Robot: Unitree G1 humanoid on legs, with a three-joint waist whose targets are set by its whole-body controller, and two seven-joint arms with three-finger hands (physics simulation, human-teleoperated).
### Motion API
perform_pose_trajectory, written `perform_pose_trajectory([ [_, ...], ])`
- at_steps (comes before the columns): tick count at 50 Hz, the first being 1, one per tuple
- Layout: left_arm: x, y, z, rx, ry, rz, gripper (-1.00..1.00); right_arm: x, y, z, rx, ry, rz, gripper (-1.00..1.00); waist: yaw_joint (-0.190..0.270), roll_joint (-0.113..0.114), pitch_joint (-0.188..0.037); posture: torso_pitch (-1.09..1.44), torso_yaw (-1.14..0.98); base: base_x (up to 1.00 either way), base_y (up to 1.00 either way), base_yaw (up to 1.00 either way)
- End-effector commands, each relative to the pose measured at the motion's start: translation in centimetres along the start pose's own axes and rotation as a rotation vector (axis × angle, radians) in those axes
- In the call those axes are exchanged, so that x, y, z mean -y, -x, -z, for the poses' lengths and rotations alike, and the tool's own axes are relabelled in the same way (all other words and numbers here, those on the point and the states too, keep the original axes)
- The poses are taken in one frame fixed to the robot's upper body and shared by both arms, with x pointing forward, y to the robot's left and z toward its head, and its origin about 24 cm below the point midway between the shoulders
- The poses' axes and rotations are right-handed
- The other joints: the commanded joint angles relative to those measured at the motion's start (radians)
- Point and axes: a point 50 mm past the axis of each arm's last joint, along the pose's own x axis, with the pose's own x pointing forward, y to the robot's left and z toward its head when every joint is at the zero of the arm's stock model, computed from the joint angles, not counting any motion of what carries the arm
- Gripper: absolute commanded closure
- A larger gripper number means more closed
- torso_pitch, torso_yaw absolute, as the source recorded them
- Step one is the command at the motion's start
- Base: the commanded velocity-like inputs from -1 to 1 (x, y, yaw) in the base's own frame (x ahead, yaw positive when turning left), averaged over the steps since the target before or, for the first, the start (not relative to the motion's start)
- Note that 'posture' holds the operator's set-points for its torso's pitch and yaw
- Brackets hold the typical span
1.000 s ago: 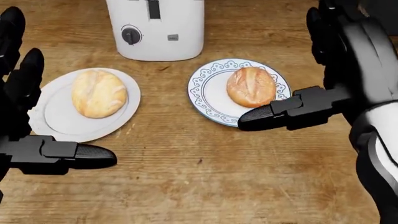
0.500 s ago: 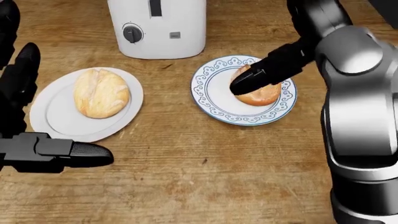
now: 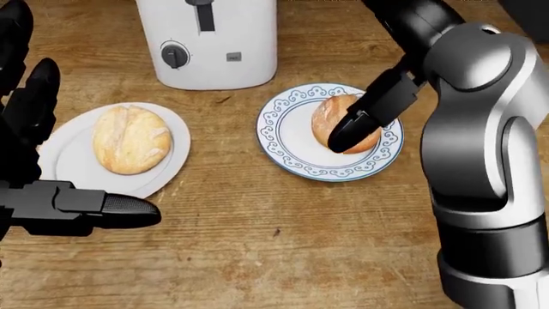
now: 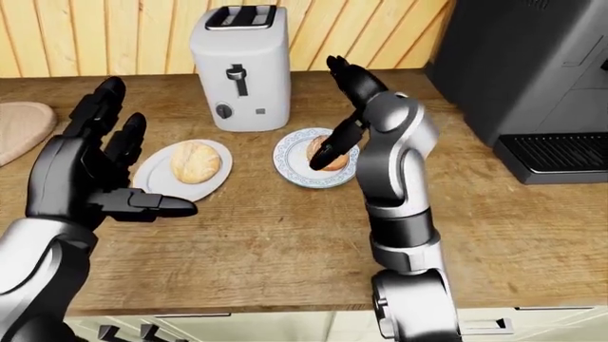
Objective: Place all breads on the cutting board.
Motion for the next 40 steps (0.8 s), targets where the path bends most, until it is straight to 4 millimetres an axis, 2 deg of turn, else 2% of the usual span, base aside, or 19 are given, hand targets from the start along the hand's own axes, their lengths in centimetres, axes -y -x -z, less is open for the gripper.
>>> perform_pose_trajectory([
  [1, -0.1, 0.2, -1.2, 0.077, -0.011, -0.011, -1.00, 1.0, 0.6, -1.3, 0.055, 0.029, 0.059, -0.91, 0.000, 0.001, -0.026, 0.00, 0.00, 0.00, 0.00, 0.00],
  [5, -0.1, 0.2, -1.2, 0.077, -0.011, -0.009, -1.00, 0.8, 0.4, -1.1, 0.044, 0.037, 0.048, -0.71, 0.000, 0.001, -0.025, 0.00, 0.00, 0.00, 0.00, 0.00],
  [11, -0.1, 0.3, -1.3, 0.078, -0.011, -0.010, -1.00, 0.3, 0.1, -0.8, 0.033, 0.041, 0.034, -0.65, 0.000, 0.001, -0.025, 0.00, 0.00, 0.00, 0.00, 0.00],
  [13, -0.1, 0.2, -1.3, 0.078, -0.011, -0.011, -1.00, 0.2, 0.0, -0.8, 0.029, 0.044, 0.029, -0.57, 0.000, 0.001, -0.025, 0.00, 0.00, 0.00, 0.00, 0.00],
  [40, -0.2, 0.2, -1.1, 0.076, -0.009, -0.012, -1.00, -1.0, -1.8, 0.8, -0.023, 0.066, 0.007, -0.40, 0.002, 0.002, -0.030, 0.00, 0.00, 0.00, 0.00, 0.00],
])
